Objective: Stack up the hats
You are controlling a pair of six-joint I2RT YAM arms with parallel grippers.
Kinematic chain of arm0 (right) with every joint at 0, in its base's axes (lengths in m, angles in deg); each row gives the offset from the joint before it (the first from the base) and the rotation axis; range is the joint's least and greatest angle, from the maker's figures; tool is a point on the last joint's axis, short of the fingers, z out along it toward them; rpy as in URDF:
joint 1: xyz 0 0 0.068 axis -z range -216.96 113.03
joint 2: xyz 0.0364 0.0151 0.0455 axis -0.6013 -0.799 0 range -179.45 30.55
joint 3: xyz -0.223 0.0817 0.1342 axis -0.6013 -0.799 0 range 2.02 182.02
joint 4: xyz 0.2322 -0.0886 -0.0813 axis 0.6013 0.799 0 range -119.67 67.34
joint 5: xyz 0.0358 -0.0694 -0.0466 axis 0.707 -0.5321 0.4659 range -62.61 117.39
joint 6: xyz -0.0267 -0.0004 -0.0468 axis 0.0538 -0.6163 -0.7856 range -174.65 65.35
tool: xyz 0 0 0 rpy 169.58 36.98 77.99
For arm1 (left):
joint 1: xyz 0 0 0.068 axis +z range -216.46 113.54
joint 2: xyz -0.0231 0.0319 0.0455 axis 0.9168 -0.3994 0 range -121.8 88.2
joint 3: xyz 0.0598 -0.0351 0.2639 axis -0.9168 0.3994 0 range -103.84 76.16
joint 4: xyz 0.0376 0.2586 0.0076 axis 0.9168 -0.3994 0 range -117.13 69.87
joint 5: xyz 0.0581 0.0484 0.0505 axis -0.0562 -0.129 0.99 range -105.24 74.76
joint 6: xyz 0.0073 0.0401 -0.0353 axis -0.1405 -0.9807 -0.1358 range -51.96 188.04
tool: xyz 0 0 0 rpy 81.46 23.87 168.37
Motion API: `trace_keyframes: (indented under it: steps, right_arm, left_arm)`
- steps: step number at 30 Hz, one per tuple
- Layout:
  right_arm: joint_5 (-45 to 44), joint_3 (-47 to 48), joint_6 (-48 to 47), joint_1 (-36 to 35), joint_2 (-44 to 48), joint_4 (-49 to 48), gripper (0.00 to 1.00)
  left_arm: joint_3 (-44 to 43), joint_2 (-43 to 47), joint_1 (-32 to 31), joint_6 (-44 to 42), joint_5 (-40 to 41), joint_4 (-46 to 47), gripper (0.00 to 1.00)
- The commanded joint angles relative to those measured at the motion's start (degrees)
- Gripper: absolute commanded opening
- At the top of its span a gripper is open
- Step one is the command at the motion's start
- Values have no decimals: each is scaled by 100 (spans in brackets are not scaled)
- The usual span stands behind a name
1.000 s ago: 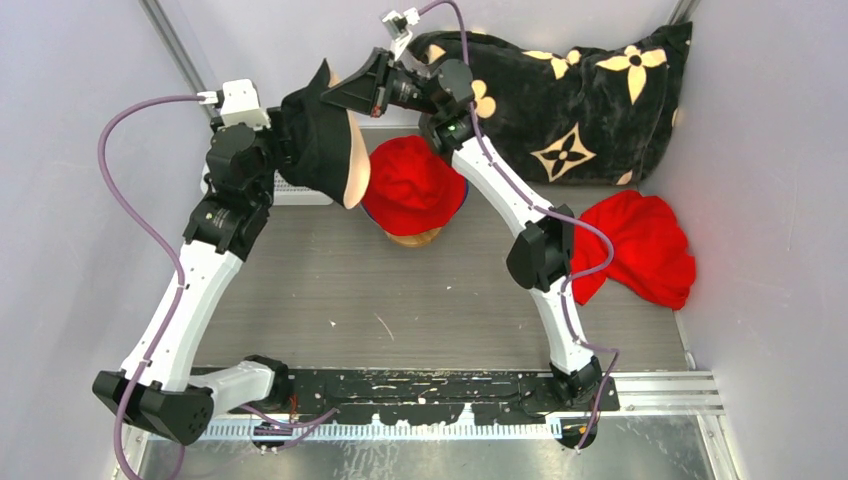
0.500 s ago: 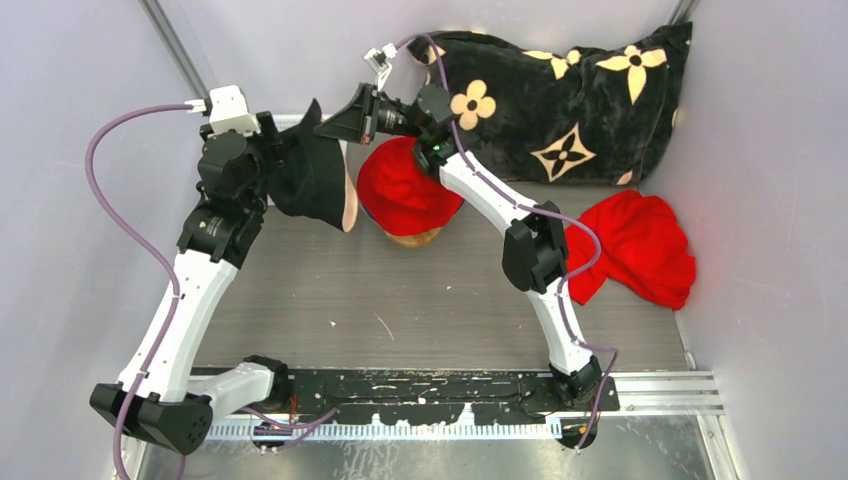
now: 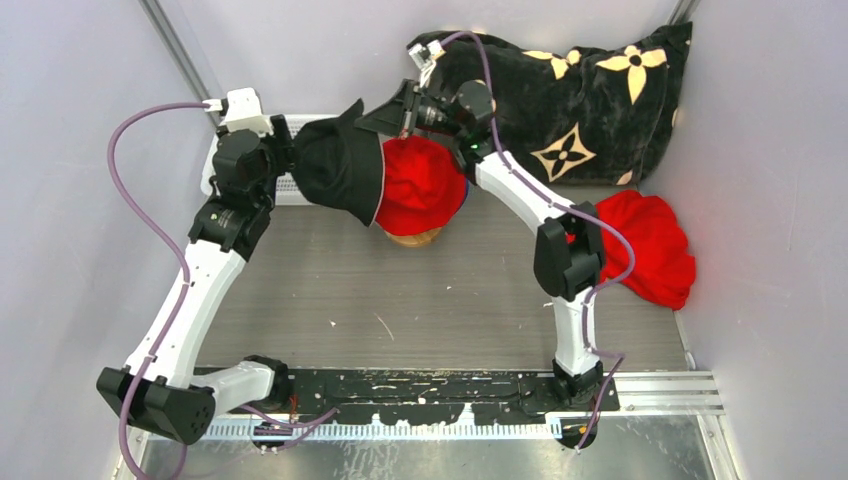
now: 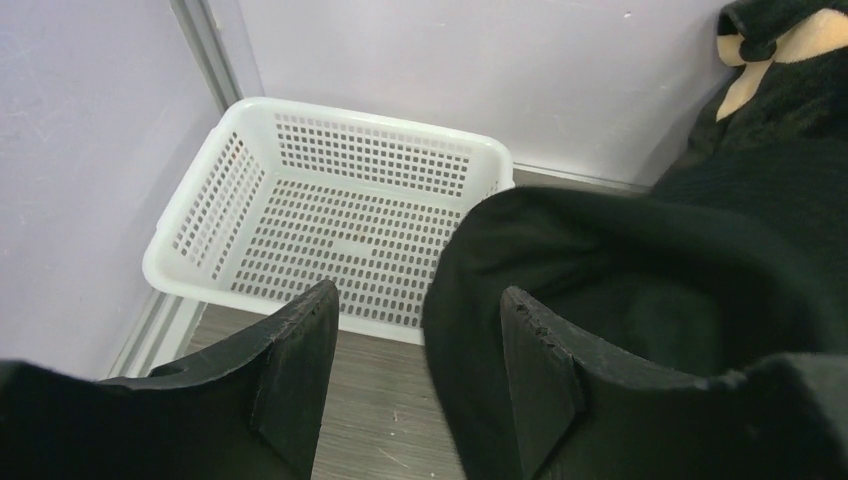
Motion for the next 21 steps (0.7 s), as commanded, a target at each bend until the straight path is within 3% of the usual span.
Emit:
trace_keyframes:
  steps: [1, 21]
  right_arm:
    - [9, -203, -156, 170, 821, -613, 1]
    - [-44, -2968, -382, 1485, 2428, -893, 1]
  left_arm:
    - [2, -42, 33, 110, -149, 329, 61]
    - [90, -356, 25, 326, -634, 588, 59]
